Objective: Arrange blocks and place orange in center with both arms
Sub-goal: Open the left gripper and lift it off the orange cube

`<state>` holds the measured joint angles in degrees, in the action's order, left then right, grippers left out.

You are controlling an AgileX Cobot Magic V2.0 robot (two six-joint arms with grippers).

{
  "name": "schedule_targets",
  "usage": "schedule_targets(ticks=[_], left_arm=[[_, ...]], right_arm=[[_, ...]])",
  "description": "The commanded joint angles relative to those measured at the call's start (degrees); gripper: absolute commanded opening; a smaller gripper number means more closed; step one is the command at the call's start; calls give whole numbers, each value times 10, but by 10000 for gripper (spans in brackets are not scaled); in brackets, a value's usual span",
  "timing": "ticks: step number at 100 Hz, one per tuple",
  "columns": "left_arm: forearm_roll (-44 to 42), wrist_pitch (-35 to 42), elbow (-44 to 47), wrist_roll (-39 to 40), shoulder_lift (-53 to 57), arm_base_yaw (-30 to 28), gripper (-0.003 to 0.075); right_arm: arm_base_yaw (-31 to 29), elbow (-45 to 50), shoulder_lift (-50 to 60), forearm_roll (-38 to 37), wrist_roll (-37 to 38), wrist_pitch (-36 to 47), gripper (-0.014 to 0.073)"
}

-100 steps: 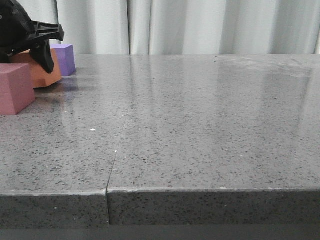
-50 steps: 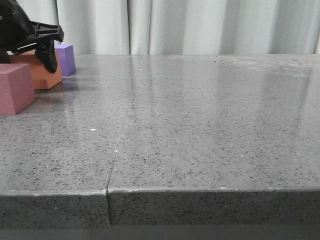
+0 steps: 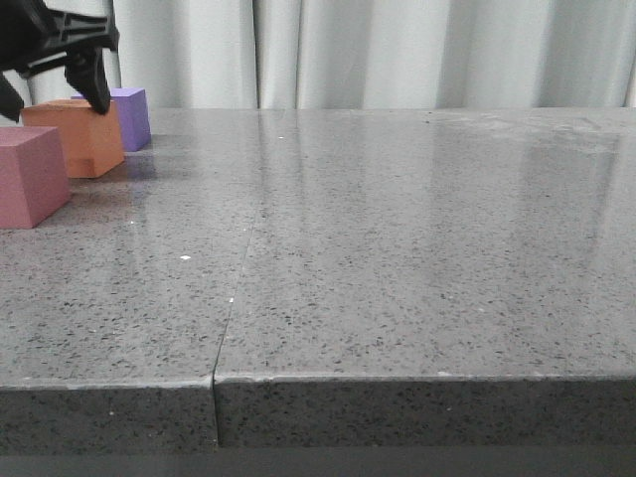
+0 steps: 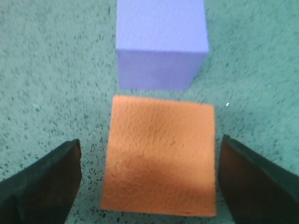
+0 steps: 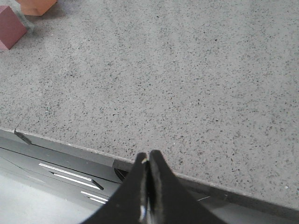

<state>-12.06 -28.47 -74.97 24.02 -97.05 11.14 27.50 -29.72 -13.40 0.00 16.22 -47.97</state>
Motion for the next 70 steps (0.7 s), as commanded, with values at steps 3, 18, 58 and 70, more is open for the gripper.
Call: schedule_targets(ticks=[3, 18, 58, 70], left_arm=[[-4, 37, -17, 4, 46, -1, 532], [-4, 37, -17, 4, 68, 0, 433], [-4, 34, -16, 3, 106, 3, 20], [-4, 36, -10, 3, 127, 3, -20]], right_arm=[[-2, -12, -5, -5, -6, 41, -67], [-2, -12, -5, -5, -6, 41, -67], [-2, -12, -5, -5, -6, 41, -67], [-2, -12, -5, -5, -6, 41, -67]])
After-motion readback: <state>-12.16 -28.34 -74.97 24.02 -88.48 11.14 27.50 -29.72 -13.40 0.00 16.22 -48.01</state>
